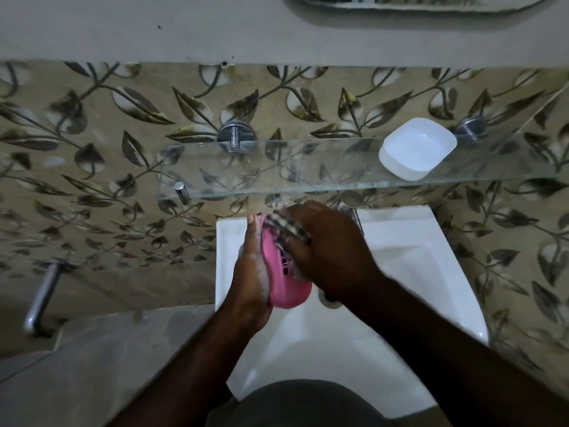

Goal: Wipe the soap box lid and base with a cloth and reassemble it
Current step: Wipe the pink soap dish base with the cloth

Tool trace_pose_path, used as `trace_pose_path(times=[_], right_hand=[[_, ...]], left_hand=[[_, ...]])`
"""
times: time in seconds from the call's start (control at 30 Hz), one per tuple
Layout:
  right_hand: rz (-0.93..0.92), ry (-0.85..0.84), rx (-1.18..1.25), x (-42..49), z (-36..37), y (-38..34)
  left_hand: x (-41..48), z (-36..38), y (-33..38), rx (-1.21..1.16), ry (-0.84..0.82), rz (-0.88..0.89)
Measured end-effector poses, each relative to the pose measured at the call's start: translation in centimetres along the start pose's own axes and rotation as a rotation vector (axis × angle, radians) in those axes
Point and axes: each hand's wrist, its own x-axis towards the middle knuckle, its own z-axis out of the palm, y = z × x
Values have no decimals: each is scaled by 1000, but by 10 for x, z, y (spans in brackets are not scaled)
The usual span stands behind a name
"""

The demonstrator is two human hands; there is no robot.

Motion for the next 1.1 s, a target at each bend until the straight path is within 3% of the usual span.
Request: trace_pose_path(times=[0.13,0.23,0.37,0.57,0.77,0.87,1.03,1.1], right_hand=[[181,59,46,8,0,18],[203,37,52,2,5,14],[62,75,102,0,-2,-2],[-152,-16,46,-12,-8,3],[134,162,101,-1,-3,28],[244,102,94,-18,6,28],[385,-87,274,-48,19,18],[413,-86,331,-45,18,15]], left_hand=[[-4,1,5,32,-12,45],[-9,1,0,39,-4,42],[-7,7,-1,45,41,34],[-4,6,3,17,17,12],[0,14,1,88,27,121],[-1,14,-6,69,41,127],[6,1,0,51,62,111],[7,0,0,35,45,81]])
